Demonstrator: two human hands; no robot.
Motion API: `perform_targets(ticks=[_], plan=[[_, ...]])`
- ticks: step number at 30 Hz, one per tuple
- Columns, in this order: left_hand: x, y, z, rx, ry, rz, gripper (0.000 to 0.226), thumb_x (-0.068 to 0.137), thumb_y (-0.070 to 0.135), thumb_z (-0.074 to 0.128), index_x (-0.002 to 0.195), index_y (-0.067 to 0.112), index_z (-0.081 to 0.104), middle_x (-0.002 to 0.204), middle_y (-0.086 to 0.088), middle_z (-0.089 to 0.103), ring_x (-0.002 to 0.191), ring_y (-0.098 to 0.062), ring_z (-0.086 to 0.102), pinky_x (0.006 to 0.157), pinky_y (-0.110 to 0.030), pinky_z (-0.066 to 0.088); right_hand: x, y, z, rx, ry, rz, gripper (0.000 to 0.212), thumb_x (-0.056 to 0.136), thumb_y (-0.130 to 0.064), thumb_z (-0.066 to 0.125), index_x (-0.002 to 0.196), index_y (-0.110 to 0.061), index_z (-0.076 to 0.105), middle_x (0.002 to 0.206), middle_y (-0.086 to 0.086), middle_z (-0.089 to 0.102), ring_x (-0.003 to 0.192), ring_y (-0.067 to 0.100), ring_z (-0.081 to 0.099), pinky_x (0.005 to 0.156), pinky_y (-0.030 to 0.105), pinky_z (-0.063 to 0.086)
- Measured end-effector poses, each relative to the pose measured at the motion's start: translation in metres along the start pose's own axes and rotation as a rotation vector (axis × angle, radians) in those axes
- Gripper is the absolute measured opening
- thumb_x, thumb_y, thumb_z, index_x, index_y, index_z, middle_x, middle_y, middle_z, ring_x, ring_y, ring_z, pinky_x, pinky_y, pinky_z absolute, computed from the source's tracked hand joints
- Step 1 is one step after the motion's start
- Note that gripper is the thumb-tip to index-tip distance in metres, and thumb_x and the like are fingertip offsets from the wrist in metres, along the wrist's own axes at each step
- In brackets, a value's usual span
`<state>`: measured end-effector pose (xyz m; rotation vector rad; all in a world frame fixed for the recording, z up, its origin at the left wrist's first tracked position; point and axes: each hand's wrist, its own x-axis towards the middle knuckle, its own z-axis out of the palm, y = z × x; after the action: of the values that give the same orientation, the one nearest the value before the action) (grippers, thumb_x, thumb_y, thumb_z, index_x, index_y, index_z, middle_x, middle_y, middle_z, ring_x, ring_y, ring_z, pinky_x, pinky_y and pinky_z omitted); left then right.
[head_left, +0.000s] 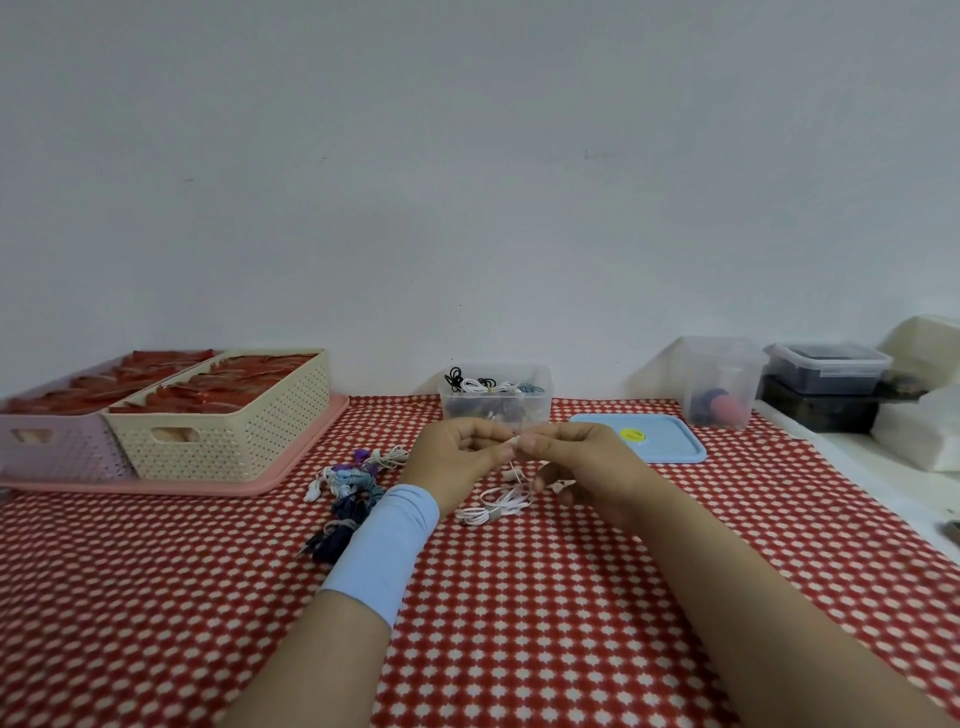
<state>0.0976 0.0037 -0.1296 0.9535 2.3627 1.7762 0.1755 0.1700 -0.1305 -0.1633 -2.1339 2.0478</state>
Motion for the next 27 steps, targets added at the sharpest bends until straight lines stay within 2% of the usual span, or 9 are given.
perform_targets(ticks=[4,11,16,19,22,27], plan=[[-0.0002,-0.0004,0.0000,0.038,-0.021,0.034,0.017,0.078,0.011,0.080,0.087,0.025,0.075,0.086,0.007,0.075,0.081,-0.004,0.070,0.075,-0.014,0.055,-0.0001,0.0006,0.0018,-0.021,0.059,-0.020,0.017,0.090,-0.017,0.073,0.106,-0.012,0.077,0.089,0.004,0.077,0.057,0.011,0.062,0.048,0.023,0.037],[0.0011,-0.0039,0.0006,0.074,-0.016,0.005,0.015,0.081,0.014,0.079,0.092,0.023,0.075,0.090,0.005,0.075,0.086,-0.008,0.070,0.080,-0.021,0.057,0.0001,0.0001,0.0021,-0.077,0.071,-0.057,0.015,0.089,-0.019,0.074,0.104,-0.016,0.079,0.092,0.001,0.079,0.057,0.011,0.062,0.050,0.024,0.041],[0.0000,-0.0009,0.0006,0.016,-0.045,-0.074,0.012,0.085,0.012,0.074,0.097,0.017,0.075,0.077,0.006,0.073,0.064,0.000,0.066,0.064,-0.014,0.053,-0.0007,-0.0006,0.0019,-0.106,0.087,-0.076,0.015,0.085,-0.018,0.078,0.100,-0.015,0.079,0.088,0.002,0.079,0.056,0.013,0.062,0.046,0.020,0.042],[0.0011,-0.0024,0.0012,0.025,-0.042,-0.107,0.011,0.083,0.016,0.077,0.093,0.020,0.074,0.073,0.006,0.073,0.061,0.000,0.064,0.061,-0.013,0.050,-0.0011,-0.0006,0.0029,-0.170,0.122,-0.114,0.010,0.085,-0.015,0.079,0.094,-0.010,0.079,0.074,-0.003,0.076,0.053,0.014,0.062,0.045,0.018,0.044],[0.0013,-0.0037,0.0011,0.046,-0.053,-0.147,0.009,0.085,0.017,0.076,0.091,0.023,0.073,0.072,0.002,0.073,0.062,-0.003,0.065,0.062,-0.015,0.052,-0.0017,-0.0004,0.0036,-0.215,0.117,-0.140,0.010,0.085,-0.011,0.079,0.095,-0.009,0.077,0.063,-0.006,0.072,0.051,0.011,0.061,0.048,0.014,0.045],[0.0021,-0.0054,-0.0002,0.024,-0.088,-0.200,0.006,0.086,0.019,0.075,0.090,0.023,0.074,0.069,-0.001,0.071,0.062,-0.009,0.063,0.063,-0.018,0.053,-0.0008,0.0015,0.0014,-0.302,0.095,-0.218,0.012,0.084,-0.006,0.079,0.094,-0.012,0.081,0.083,0.005,0.078,0.060,0.014,0.064,0.059,0.019,0.054]])
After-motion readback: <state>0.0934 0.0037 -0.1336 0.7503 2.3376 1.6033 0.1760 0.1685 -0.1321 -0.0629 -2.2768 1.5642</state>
